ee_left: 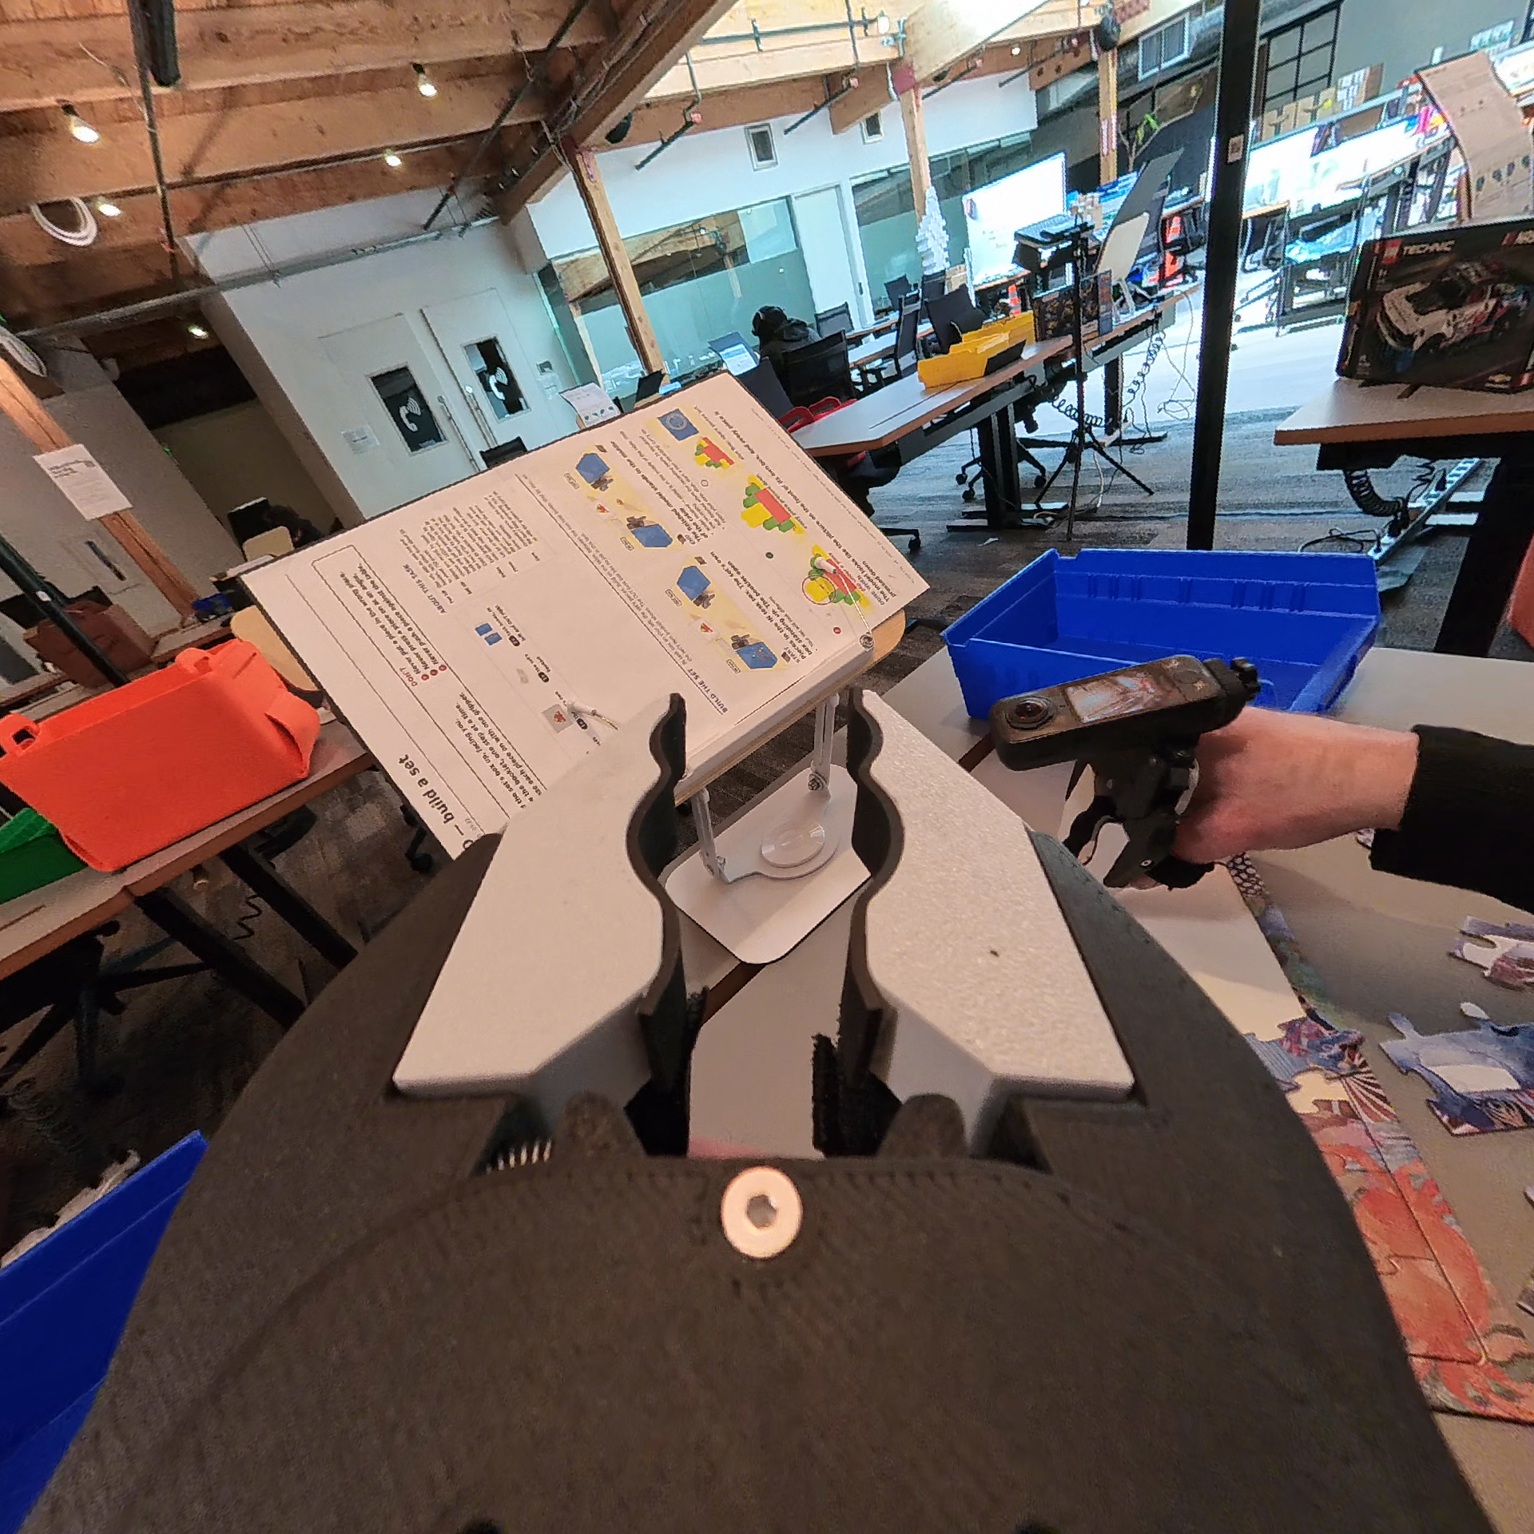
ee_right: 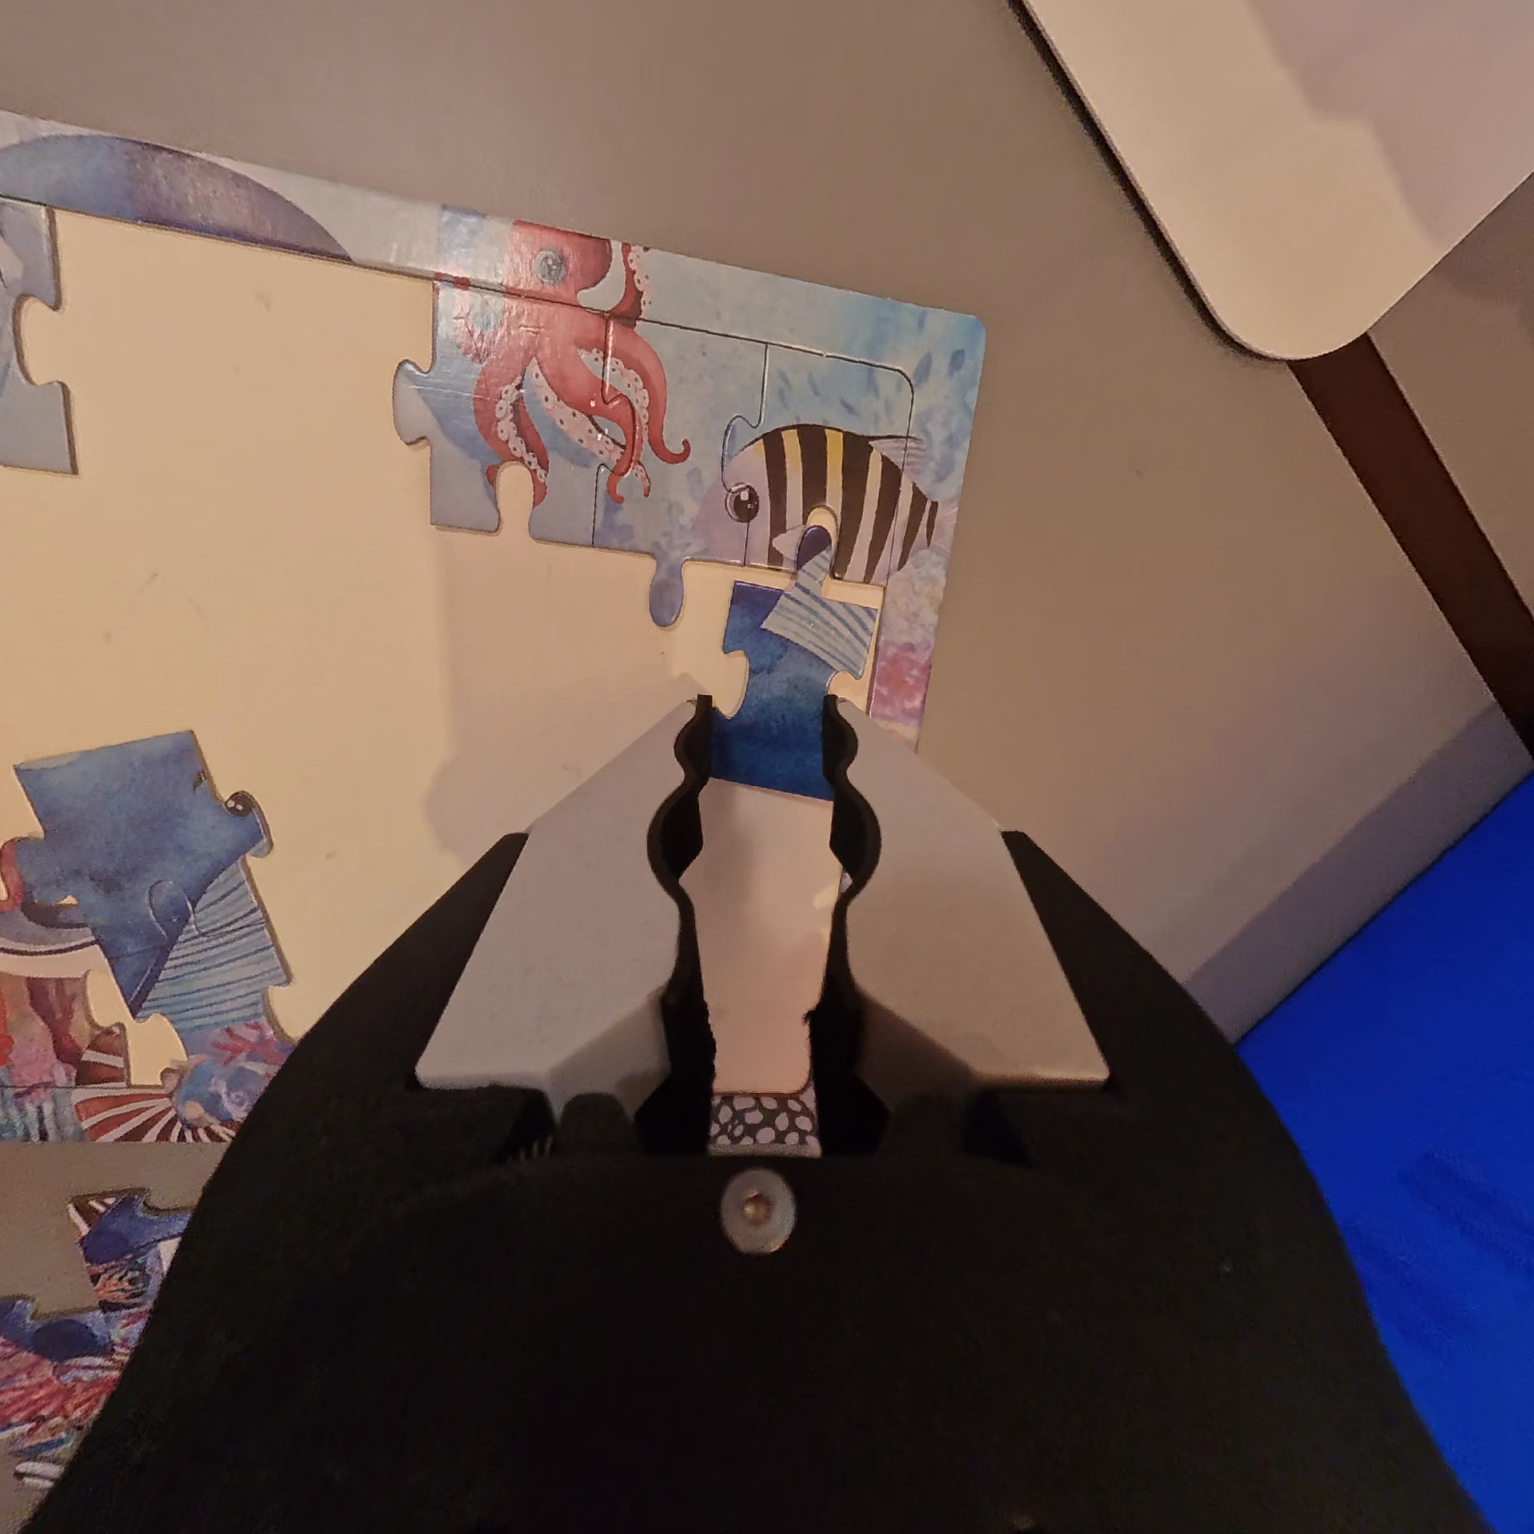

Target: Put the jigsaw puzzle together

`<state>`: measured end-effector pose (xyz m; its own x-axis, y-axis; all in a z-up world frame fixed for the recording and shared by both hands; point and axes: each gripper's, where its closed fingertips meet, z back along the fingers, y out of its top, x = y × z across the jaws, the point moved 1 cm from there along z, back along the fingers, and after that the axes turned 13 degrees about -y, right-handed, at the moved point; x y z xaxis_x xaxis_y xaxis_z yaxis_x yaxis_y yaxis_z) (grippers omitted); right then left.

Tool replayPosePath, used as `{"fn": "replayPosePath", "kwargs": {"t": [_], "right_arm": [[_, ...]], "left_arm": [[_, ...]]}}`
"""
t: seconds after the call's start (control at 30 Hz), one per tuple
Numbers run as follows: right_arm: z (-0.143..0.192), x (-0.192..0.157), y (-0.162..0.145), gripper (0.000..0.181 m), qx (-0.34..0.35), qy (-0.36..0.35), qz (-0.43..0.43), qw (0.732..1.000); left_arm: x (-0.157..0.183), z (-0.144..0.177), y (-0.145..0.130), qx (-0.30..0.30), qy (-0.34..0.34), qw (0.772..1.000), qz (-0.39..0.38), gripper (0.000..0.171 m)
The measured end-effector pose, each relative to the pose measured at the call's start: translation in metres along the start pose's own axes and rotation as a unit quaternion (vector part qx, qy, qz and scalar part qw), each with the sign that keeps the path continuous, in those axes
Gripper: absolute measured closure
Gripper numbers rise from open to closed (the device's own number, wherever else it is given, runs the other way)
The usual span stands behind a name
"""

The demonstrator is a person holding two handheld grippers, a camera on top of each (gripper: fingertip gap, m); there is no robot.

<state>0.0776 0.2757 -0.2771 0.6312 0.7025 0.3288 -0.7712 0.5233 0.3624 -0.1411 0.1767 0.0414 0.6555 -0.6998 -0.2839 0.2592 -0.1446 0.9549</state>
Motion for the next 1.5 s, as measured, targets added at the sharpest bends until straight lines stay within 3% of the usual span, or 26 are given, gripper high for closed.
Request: {"fn": "replayPosePath", "kwargs": {"t": [0.3,0.53,0.7,0.87,1.07,1.2,1.5], "right_arm": [[0.008,0.0,-0.005,0.157,0.0,0.016,0.0,1.0],[0.056,-0.031,-0.018,0.157,0.005,0.107,0.055,0.993],[0.084,-0.058,-0.021,0.157,0.019,0.156,0.113,0.981],[0.097,-0.068,-0.015,0.157,0.037,0.168,0.13,0.976],[0.081,-0.061,-0.022,0.157,0.01,0.143,0.125,0.982],[0.068,-0.06,-0.035,0.157,-0.032,0.133,0.132,0.982],[0.063,-0.04,-0.046,0.151,-0.049,0.113,0.095,0.988]], "left_arm": [[0.003,-0.004,0.0,-0.007,-0.001,1.0,-0.006,0.135],[0.017,-0.003,0.011,-0.022,0.002,0.999,-0.031,0.134],[0.032,0.005,0.019,-0.077,0.02,0.993,-0.084,0.13],[0.013,0.041,0.004,-0.132,0.074,0.984,-0.092,0.128],[-0.011,0.072,-0.006,-0.124,0.119,0.982,-0.076,0.13],[-0.015,0.076,-0.008,-0.117,0.116,0.984,-0.072,0.13],[-0.018,0.081,-0.012,-0.11,0.111,0.986,-0.061,0.13]]}}
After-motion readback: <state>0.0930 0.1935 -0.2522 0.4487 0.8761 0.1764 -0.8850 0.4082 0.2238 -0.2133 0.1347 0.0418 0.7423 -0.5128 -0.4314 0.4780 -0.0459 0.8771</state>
